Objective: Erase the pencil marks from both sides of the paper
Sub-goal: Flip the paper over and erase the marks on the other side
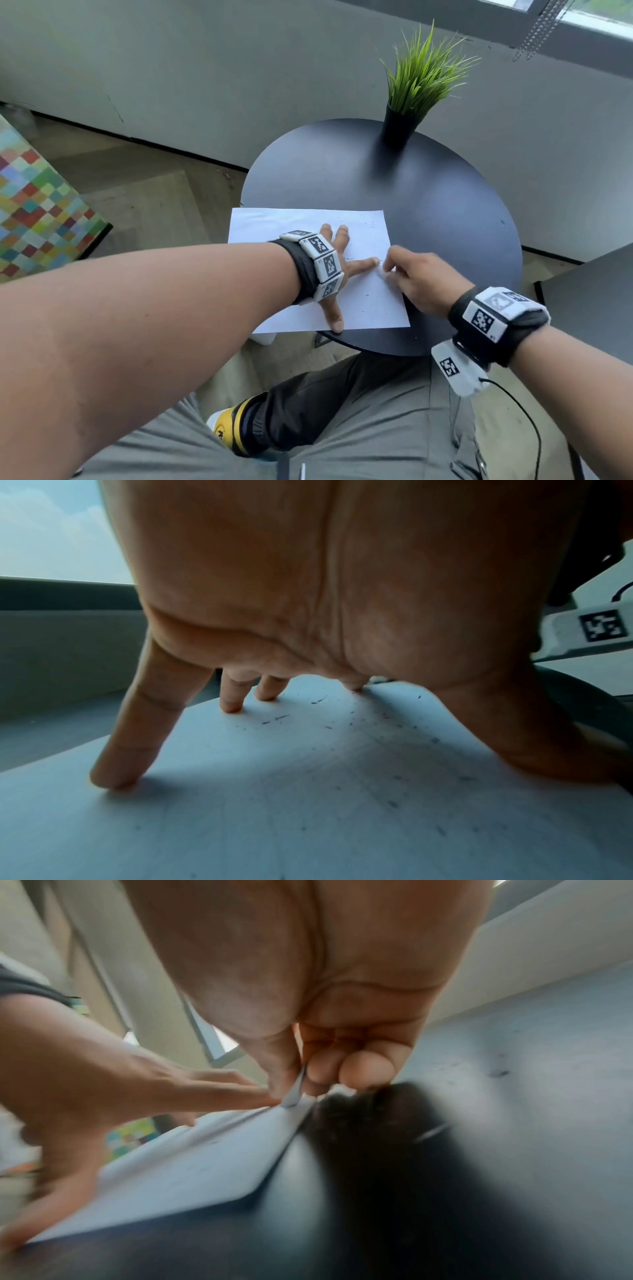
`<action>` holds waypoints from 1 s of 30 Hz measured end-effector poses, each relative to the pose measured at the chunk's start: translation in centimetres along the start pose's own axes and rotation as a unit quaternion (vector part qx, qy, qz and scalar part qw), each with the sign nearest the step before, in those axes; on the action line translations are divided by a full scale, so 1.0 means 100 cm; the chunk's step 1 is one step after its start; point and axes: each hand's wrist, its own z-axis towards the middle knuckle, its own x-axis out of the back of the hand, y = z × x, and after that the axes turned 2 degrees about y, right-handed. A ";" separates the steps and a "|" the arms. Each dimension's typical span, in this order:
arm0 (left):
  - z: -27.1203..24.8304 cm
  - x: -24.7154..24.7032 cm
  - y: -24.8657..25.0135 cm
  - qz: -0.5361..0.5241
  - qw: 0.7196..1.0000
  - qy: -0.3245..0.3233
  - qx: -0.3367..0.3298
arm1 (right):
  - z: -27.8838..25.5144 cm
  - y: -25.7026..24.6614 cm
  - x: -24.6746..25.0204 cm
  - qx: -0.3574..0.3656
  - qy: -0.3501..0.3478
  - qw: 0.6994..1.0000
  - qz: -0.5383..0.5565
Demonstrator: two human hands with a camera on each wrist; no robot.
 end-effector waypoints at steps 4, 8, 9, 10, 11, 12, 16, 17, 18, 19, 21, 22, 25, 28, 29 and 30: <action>0.001 0.000 -0.001 -0.001 1.000 0.001 -0.001 | -0.013 -0.022 -0.009 0.083 -0.104 0.991 -0.034; 0.002 0.000 0.001 0.003 1.000 0.004 -0.001 | 0.009 0.002 0.005 -0.033 0.010 0.999 -0.017; 0.001 0.000 0.001 0.003 1.000 0.001 -0.001 | 0.007 0.000 0.003 -0.027 0.003 0.999 -0.024; 0.001 0.000 0.000 0.000 1.000 0.001 -0.001 | 0.003 -0.007 0.001 -0.004 -0.019 0.999 -0.032; 0.001 -0.001 0.000 -0.004 1.000 0.001 -0.001 | -0.004 -0.016 -0.004 0.031 -0.056 0.997 -0.042; 0.001 -0.001 -0.002 -0.007 1.000 0.001 -0.001 | -0.011 -0.024 -0.007 0.066 -0.096 0.992 -0.043; 0.005 -0.002 0.000 -0.008 1.000 0.005 -0.003 | 0.002 -0.007 0.005 0.004 -0.043 0.999 -0.010; 0.005 -0.002 0.001 -0.007 1.000 0.003 -0.001 | 0.006 -0.001 0.008 -0.018 -0.012 1.000 -0.004; 0.004 -0.002 0.001 -0.008 1.000 0.000 0.003 | 0.006 0.002 0.008 -0.025 0.001 1.000 -0.003; 0.003 -0.002 0.001 -0.012 1.000 -0.004 0.006 | 0.002 0.000 0.005 -0.017 -0.002 1.000 -0.007; 0.002 -0.003 0.001 -0.027 1.000 -0.003 0.009 | -0.010 -0.014 -0.004 0.040 -0.045 0.998 -0.027; 0.002 -0.004 0.001 -0.034 0.999 0.003 0.009 | -0.017 -0.022 -0.009 0.072 -0.087 0.993 -0.042; 0.001 -0.005 0.003 -0.047 0.999 0.015 0.010 | -0.014 -0.021 -0.006 0.077 -0.104 0.990 -0.058; 0.002 -0.007 0.004 -0.054 0.998 0.016 0.009 | -0.002 -0.004 0.003 -0.023 0.000 1.000 -0.021; 0.002 -0.007 0.004 -0.056 0.998 0.013 0.010 | -0.003 -0.002 0.002 -0.020 0.011 0.999 -0.024; 0.002 -0.007 0.003 -0.057 0.998 0.009 0.011 | -0.007 -0.006 -0.001 -0.004 -0.004 1.000 -0.029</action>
